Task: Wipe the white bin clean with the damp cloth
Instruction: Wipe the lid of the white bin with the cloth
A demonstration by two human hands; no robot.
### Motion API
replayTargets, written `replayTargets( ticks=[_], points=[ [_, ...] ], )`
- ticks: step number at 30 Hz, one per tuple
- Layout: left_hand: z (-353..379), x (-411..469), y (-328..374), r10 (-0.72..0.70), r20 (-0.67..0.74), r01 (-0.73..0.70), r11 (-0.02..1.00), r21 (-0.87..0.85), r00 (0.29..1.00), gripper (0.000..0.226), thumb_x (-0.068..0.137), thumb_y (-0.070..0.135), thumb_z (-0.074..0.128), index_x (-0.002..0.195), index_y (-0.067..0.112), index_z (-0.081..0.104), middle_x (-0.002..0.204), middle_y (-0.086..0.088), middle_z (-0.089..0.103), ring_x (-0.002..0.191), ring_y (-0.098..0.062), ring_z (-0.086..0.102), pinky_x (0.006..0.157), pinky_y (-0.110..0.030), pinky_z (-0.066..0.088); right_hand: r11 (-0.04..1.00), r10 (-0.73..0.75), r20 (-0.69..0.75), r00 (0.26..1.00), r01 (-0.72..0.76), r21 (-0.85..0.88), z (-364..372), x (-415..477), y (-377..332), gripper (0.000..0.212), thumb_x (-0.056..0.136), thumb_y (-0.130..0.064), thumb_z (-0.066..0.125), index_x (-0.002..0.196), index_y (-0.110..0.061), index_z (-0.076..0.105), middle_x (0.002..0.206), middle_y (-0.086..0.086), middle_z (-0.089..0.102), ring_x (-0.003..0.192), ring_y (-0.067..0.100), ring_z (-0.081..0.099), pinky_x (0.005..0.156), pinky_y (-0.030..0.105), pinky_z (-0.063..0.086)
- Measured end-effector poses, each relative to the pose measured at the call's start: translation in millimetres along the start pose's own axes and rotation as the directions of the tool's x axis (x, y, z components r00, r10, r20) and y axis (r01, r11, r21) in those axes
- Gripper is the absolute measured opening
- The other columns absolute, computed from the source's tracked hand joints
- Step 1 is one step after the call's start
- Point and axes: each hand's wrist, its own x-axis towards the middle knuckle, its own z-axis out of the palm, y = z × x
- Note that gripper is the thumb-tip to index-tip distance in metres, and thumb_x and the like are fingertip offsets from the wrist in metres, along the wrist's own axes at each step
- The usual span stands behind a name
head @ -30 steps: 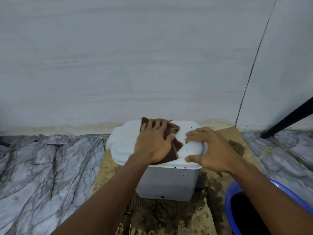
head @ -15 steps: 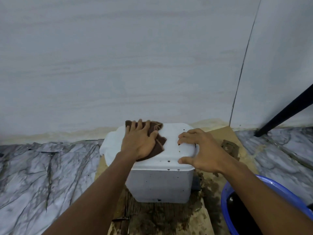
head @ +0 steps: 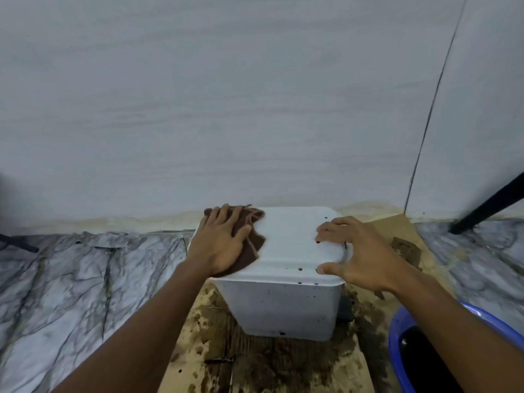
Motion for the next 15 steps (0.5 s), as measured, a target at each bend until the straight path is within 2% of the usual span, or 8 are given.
replayTargets(
  ticks=[3,7,10,12,15],
  points=[
    [3.6,15.7,40.2,-0.003,0.019,0.003,1.000,0.000,1.000,0.065,0.105,0.053,0.022,0.162,0.024,0.012,0.170,-0.007,0.006,0.156,-0.026,0.001,0.126,-0.046,0.001,1.000,0.024,0.002,1.000,-0.024,-0.010,0.4,1.9,1.2,0.057,0.063,-0.042,0.090,0.116,-0.030,0.071,0.120,-0.026,0.049,0.117,-0.006,0.035,0.098,0.012,0.022],
    [13.5,-18.4,88.6,0.180,0.026,-0.180,0.984,-0.008,0.983,0.064,0.106,0.052,0.018,0.162,0.026,0.004,0.170,0.000,-0.002,0.156,-0.018,-0.009,0.127,-0.040,-0.004,0.999,0.025,0.015,1.000,-0.024,-0.033,-0.9,2.8,-0.2,0.062,0.058,-0.047,0.092,0.115,-0.031,0.072,0.126,-0.018,0.056,0.123,0.003,0.042,0.101,0.018,0.025],
    [14.1,-53.4,71.7,0.293,-0.002,-0.293,0.956,-0.014,0.956,0.063,0.106,0.056,0.018,0.162,0.032,0.002,0.169,0.008,-0.006,0.154,-0.009,-0.015,0.125,-0.032,-0.010,0.998,0.029,0.034,0.999,-0.027,-0.054,-0.9,2.8,-0.7,0.063,0.059,-0.050,0.090,0.117,-0.034,0.070,0.132,-0.015,0.056,0.128,0.009,0.043,0.103,0.024,0.026],
    [11.0,-60.8,43.5,0.276,-0.016,-0.276,0.961,-0.014,0.961,0.064,0.104,0.059,0.018,0.161,0.035,0.003,0.168,0.011,-0.006,0.154,-0.007,-0.014,0.123,-0.027,-0.012,0.999,0.027,0.030,0.999,-0.026,-0.045,0.4,2.7,0.0,0.062,0.059,-0.051,0.090,0.115,-0.037,0.070,0.131,-0.019,0.055,0.128,0.006,0.042,0.103,0.020,0.023],
    [4.4,-36.2,4.9,0.131,-0.021,-0.131,0.991,-0.027,0.991,0.069,0.100,0.064,0.014,0.162,0.032,0.010,0.169,0.007,0.002,0.156,-0.012,-0.005,0.124,-0.030,-0.007,1.000,0.026,0.007,1.000,-0.026,-0.004,2.0,2.6,-0.7,0.058,0.059,-0.047,0.091,0.112,-0.036,0.071,0.122,-0.027,0.051,0.122,-0.004,0.038,0.102,0.015,0.022]
  ],
)
